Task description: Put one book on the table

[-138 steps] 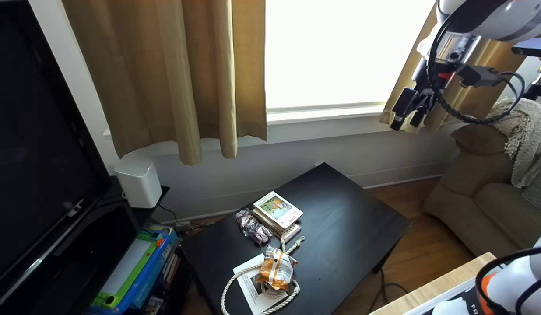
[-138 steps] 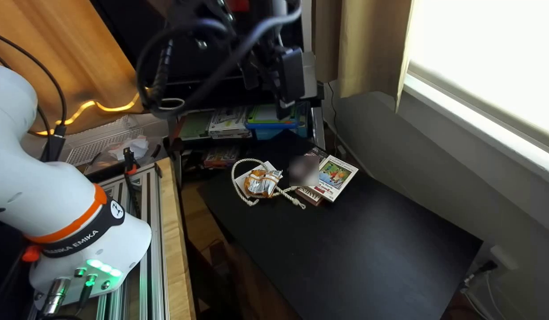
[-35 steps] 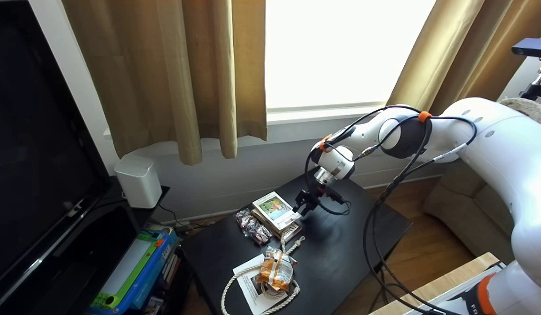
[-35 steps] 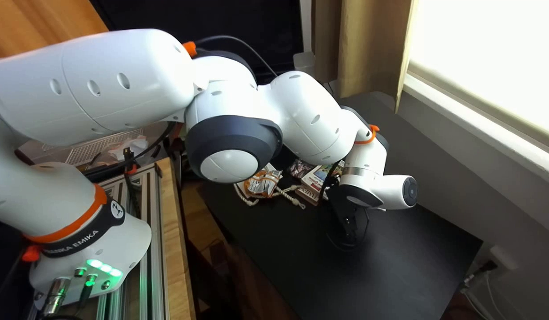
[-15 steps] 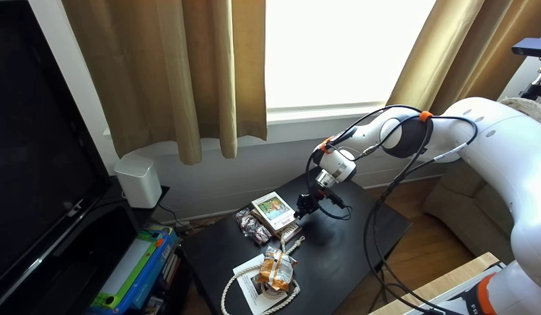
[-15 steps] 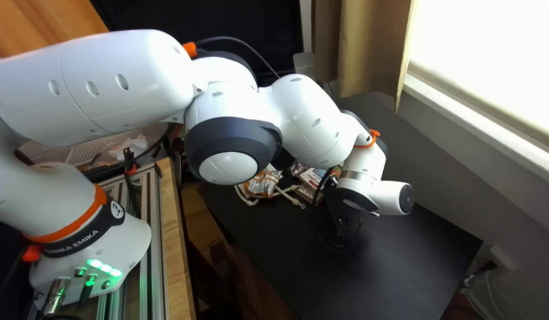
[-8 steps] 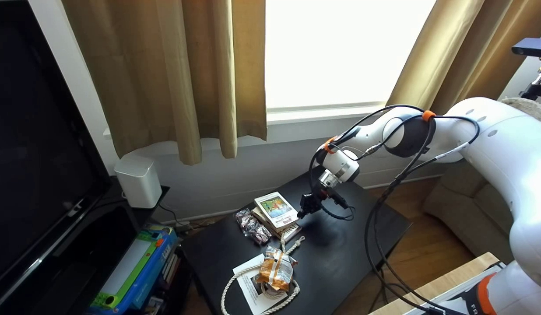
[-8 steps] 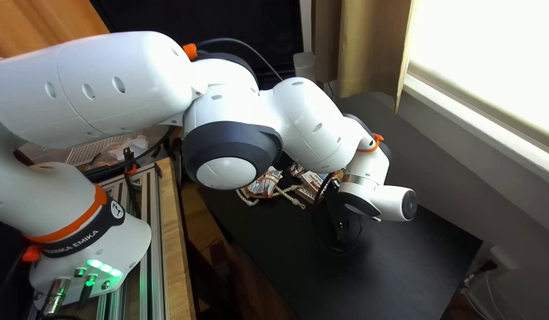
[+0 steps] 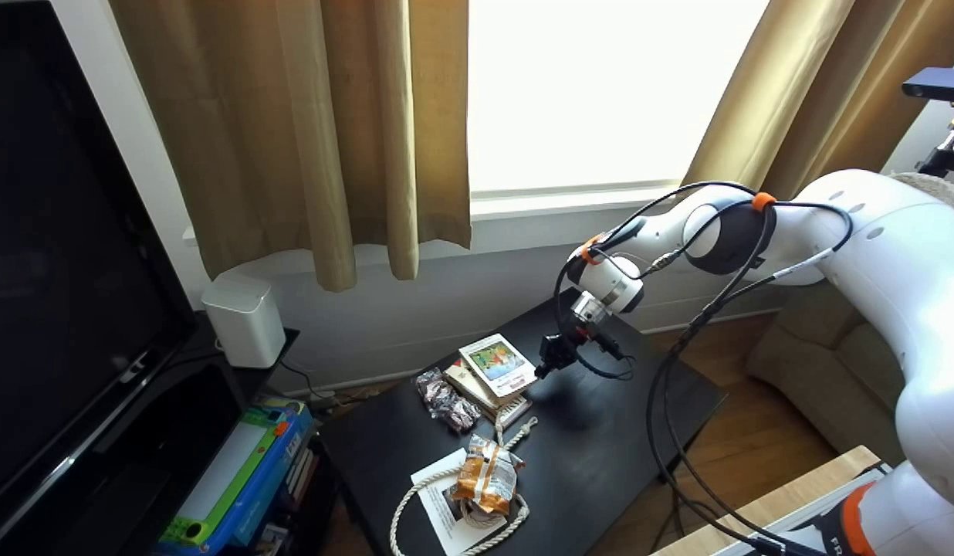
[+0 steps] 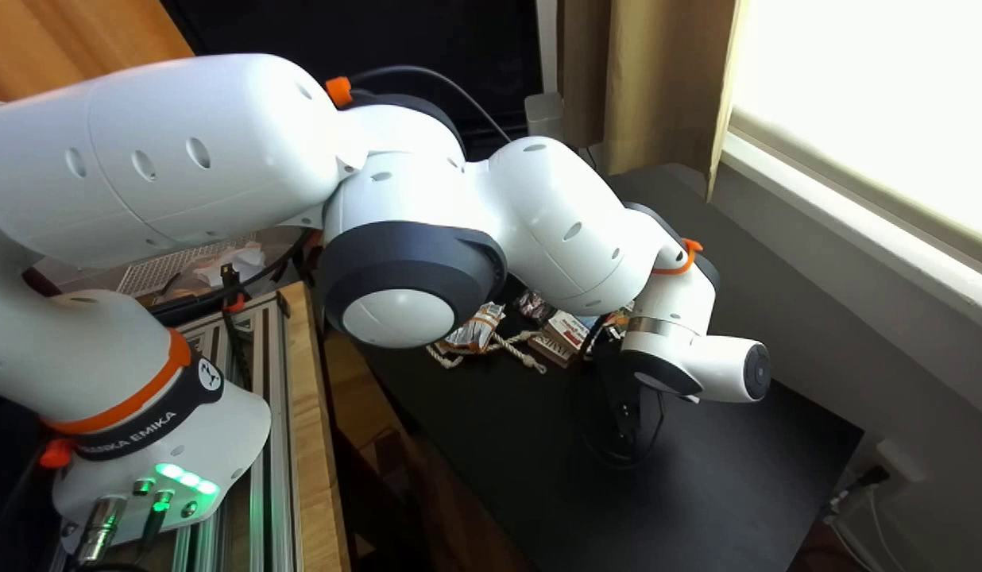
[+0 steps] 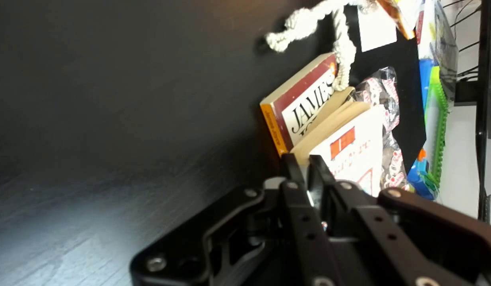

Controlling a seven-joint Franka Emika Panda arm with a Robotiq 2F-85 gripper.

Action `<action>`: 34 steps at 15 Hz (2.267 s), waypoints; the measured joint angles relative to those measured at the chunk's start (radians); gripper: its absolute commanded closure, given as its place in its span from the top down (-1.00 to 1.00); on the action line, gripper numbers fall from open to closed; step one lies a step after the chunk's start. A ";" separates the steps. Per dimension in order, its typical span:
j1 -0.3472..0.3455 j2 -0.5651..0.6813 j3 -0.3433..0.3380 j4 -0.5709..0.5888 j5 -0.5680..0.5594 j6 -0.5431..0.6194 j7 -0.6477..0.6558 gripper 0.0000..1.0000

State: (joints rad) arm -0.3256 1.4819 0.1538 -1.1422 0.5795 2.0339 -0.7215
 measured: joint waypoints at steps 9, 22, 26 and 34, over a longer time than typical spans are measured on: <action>-0.047 0.000 -0.025 0.078 -0.113 -0.060 0.007 -0.94; -0.053 0.001 -0.086 0.127 -0.227 -0.007 0.054 -0.92; -0.053 0.001 -0.088 0.133 -0.252 0.019 0.074 -0.19; -0.046 0.001 -0.087 0.162 -0.289 0.042 0.112 0.97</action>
State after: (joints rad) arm -0.3715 1.4825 0.0666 -0.9802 0.2908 2.0759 -0.6096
